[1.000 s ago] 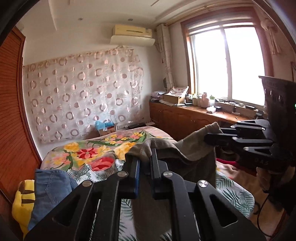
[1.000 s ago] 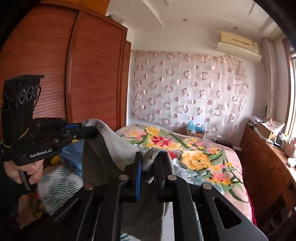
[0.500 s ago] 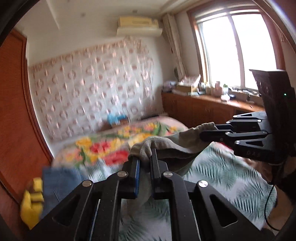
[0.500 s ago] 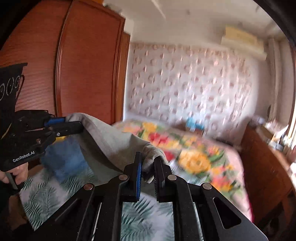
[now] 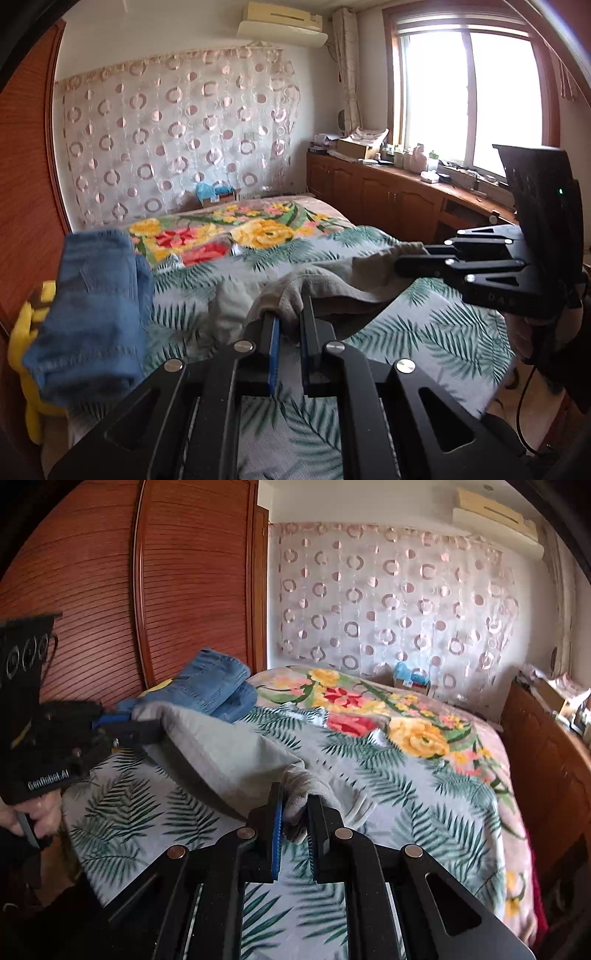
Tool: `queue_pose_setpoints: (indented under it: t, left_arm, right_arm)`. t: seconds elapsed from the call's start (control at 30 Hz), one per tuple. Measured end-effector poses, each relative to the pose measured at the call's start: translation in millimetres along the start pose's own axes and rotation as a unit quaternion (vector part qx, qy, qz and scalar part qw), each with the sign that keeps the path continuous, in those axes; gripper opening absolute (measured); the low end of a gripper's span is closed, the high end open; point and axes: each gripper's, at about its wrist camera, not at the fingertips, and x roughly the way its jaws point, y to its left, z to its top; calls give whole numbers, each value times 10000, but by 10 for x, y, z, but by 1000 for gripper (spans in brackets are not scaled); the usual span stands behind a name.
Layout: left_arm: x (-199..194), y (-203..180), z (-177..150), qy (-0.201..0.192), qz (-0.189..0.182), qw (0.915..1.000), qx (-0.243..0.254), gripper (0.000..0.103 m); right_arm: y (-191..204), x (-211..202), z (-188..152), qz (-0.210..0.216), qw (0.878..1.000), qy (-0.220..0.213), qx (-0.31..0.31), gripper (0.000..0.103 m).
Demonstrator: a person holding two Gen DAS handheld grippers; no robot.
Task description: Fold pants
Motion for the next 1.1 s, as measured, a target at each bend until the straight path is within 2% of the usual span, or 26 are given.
queue_pose_setpoints:
  t: [0.27,0.53,0.77,1.1]
  left_arm:
    - [-112,-169,-427,328,-193,9991,-178,10]
    - [-126,-394,-834,726,-401,9964,-154,10]
    - [-217,-492,-932,867,-539,9946,-175,10]
    - [-390,-619,-952,849,-679,9940,-106,10]
  right_arm:
    - [15,-227,-291,248,9993,217,197,11]
    - [77,-449,-597,258,9980,454,360,11]
    - [47,-589,-671,320,9963,551,570,11]
    - [94,-699,-708,358,9960,563,587,11]
